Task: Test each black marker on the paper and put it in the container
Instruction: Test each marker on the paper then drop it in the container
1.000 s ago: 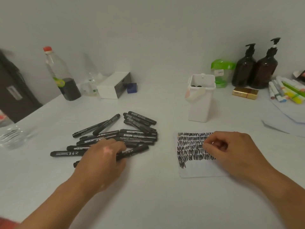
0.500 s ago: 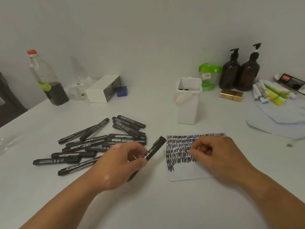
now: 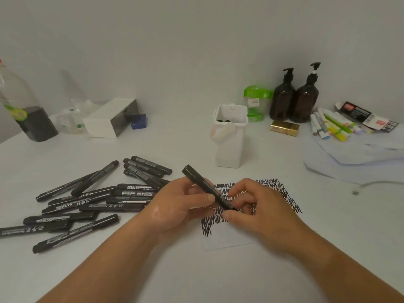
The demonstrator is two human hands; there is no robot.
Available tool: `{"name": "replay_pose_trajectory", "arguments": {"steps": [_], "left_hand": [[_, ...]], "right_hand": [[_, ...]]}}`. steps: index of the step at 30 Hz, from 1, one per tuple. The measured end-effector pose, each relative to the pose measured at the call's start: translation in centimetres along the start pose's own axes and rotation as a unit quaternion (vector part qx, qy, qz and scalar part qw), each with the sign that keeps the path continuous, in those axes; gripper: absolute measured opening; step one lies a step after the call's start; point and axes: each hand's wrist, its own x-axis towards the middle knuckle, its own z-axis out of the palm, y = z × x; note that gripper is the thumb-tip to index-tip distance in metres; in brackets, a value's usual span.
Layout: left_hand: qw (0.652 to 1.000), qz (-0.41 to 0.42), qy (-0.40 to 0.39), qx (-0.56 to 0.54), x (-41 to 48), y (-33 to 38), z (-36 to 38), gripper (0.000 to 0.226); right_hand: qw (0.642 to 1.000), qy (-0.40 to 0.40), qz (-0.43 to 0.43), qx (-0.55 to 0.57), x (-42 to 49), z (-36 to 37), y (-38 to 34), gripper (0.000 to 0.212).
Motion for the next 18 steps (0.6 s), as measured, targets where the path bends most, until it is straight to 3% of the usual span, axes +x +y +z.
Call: {"name": "replay_pose_trajectory", "arguments": {"steps": [6,9,13,15,18], "left_hand": [[0.996,0.068,0.037,-0.048,-0.7,0.2,-2.1,0.034],[0.975,0.122,0.064,0.174,-1.3,0.6,-2.4,0.031],[0.876,0.202,0.043,0.436,-1.9,-0.1,-0.8,0.021],[0.840,0.232,0.016,0.491,-2.0,-0.4,0.2,0.023],[0.845,0.243,-0.027,0.476,-2.3,-0.4,1.3,0.029]], "right_hand": [[0.994,0.055,0.023,0.090,0.4,-1.3,-0.3,0.018],[0.983,0.072,0.027,0.170,0.4,-1.4,-0.8,0.012],[0.971,0.075,0.032,0.227,0.1,-0.4,-1.2,0.008],[0.960,0.061,0.034,0.270,0.0,0.4,-1.6,0.012],[0.954,0.030,0.033,0.295,-0.1,1.8,-2.0,0.025]]}}
